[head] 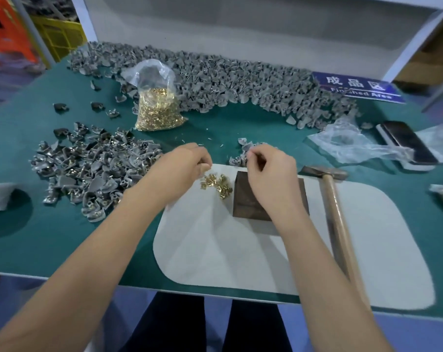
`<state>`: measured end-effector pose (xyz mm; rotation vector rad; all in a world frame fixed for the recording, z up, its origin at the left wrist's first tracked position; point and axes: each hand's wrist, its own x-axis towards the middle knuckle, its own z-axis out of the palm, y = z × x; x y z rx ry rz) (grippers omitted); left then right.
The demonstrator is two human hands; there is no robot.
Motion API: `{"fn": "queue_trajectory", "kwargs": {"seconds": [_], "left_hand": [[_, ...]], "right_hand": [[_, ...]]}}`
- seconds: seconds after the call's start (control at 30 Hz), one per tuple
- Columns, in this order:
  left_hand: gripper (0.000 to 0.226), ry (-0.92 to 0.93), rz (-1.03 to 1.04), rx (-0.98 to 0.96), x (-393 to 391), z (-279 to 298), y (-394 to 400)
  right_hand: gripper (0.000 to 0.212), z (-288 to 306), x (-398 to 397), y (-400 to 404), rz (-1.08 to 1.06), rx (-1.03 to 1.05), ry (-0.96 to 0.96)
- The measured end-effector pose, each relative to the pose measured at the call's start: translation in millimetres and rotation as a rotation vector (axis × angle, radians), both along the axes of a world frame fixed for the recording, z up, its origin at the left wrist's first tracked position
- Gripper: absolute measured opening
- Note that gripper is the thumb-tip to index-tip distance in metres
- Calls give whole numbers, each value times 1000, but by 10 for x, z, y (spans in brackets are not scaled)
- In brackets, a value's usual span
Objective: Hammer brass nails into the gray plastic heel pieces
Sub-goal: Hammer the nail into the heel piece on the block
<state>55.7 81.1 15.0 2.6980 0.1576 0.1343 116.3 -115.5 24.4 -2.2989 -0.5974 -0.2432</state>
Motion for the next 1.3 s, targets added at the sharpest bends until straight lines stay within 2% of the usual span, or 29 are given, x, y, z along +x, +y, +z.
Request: {"fn": "queue_trajectory", "kwargs": {"seconds": [0.1,0.17,0.37,0.47,0.53,0.63,0.7,0.9,1.07,1.23,1.3], "left_hand": [[8,-180,-17,-312,133,57,-226],[9,-221,-29,-457,242,90,-380],[17,-187,-80,-616,479,58,-499],[21,-192,-90,-705,470,-13,-465],[17,-215,-88,-629,446,-49,-409],[24,-208,-63,-274,404,-120,-258],[29,-153,-41,-126,387,-171,-172],[29,-164,-21,-128,447,-253,-163],[33,-181,-32,-159,491,-272,-226],[19,-215,-55,-148,502,-246,-312],[21,-226,-40,-145,491,-236,-326]], "right_hand": [[10,-2,16,-42,24,184,50],[12,8,65,-91,36,318,133],[13,-10,149,-161,16,490,248],[10,-31,159,-137,26,495,250],[10,-43,165,-125,3,526,254],[15,-51,171,-140,-76,641,298],[14,-53,174,-158,-104,686,321],[8,-57,164,-157,-101,687,330],[15,-17,129,-146,-94,701,318],[15,16,101,-143,-87,699,307],[14,24,92,-145,-86,702,305]]}}
